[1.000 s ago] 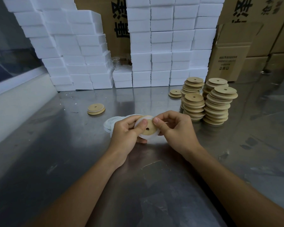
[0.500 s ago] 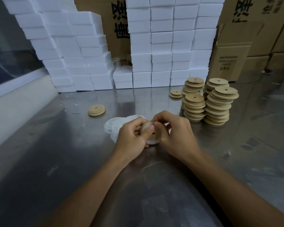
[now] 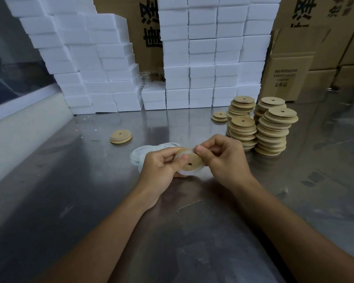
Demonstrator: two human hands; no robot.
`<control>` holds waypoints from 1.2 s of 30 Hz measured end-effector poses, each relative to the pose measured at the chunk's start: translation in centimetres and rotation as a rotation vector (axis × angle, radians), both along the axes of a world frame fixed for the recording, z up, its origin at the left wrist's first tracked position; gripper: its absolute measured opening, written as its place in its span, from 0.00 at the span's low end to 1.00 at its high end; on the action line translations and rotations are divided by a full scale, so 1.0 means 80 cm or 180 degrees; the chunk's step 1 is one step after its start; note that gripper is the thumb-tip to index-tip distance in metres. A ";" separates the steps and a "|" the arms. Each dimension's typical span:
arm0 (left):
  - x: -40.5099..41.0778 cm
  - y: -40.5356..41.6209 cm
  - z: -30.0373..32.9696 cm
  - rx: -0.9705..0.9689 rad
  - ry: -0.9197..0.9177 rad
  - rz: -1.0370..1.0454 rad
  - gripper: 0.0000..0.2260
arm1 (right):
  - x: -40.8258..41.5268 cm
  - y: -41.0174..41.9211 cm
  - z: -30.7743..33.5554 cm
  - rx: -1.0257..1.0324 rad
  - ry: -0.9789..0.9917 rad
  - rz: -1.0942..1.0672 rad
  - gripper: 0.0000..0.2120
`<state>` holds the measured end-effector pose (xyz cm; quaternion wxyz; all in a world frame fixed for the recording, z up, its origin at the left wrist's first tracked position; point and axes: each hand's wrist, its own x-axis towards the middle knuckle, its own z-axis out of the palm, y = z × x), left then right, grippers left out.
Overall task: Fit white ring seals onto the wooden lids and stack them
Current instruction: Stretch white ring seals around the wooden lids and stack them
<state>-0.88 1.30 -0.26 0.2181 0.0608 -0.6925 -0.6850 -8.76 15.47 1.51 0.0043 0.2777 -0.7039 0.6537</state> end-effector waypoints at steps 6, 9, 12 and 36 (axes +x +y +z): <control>-0.001 0.003 0.000 -0.0046 -0.0103 0.0129 0.06 | 0.003 0.002 -0.009 0.0055 0.0285 -0.0049 0.05; -0.002 0.003 -0.001 -0.0036 -0.0069 0.0200 0.06 | 0.001 0.001 -0.011 0.0074 0.0179 0.0079 0.06; -0.002 0.003 -0.001 -0.0132 -0.0036 0.0208 0.05 | -0.001 0.001 -0.011 0.0157 0.0143 0.0116 0.07; -0.001 0.006 0.001 -0.0253 -0.0046 0.0230 0.06 | 0.008 -0.002 -0.008 0.0228 0.0414 -0.0049 0.04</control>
